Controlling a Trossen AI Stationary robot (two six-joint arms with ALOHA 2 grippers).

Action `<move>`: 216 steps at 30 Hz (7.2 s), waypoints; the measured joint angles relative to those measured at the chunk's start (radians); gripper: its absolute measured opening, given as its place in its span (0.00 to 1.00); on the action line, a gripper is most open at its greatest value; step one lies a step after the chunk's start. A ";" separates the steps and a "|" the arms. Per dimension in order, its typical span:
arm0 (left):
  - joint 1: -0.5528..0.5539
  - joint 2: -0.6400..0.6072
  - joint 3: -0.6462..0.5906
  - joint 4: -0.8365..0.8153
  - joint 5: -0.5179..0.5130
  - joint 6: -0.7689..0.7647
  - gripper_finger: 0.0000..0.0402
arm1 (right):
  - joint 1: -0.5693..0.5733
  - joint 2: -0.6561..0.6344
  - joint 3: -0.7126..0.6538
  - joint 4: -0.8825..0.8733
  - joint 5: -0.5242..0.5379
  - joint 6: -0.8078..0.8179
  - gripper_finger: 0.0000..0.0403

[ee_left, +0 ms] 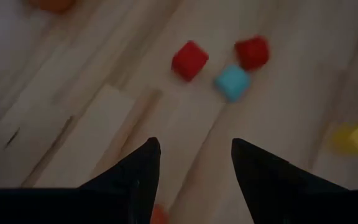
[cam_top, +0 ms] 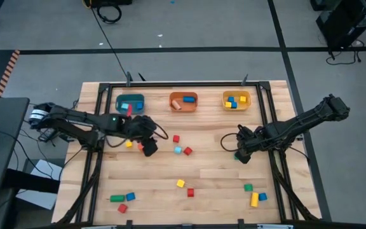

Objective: Sort blocks by size
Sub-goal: Put the orange cylindrical block into the orange bin, then put the red half-circle block into the blue bin

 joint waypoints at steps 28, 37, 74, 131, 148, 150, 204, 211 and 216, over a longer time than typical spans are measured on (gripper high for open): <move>0.000 0.291 0.001 -0.221 0.140 0.204 0.51 | 0.000 0.000 0.000 0.039 0.024 0.000 0.46; 0.000 0.303 -0.022 -0.220 0.171 0.203 0.43 | 0.000 0.000 0.000 0.051 0.025 0.004 0.46; 0.513 0.336 0.375 0.152 0.276 0.439 0.34 | -0.072 0.000 0.000 0.178 0.057 0.012 0.46; 0.464 0.262 0.486 0.031 -0.022 0.261 0.40 | -0.139 0.000 0.000 0.265 0.050 0.064 0.46; -0.129 0.061 0.190 0.001 -0.416 -0.372 0.36 | -0.065 0.000 0.000 0.288 0.048 -0.038 0.46; -0.190 0.084 0.193 0.001 -0.423 -0.408 0.34 | -0.063 0.000 0.000 0.294 0.048 -0.052 0.46; -0.350 0.746 0.628 0.071 0.036 0.419 0.75 | -0.063 0.000 0.000 0.312 0.027 -0.105 0.46; -0.346 0.802 0.628 0.075 0.087 0.435 0.72 | -0.043 0.000 0.000 0.312 0.028 -0.106 0.46; -0.345 0.819 0.628 0.128 0.090 0.421 0.71 | -0.026 0.000 0.000 0.312 0.029 -0.105 0.46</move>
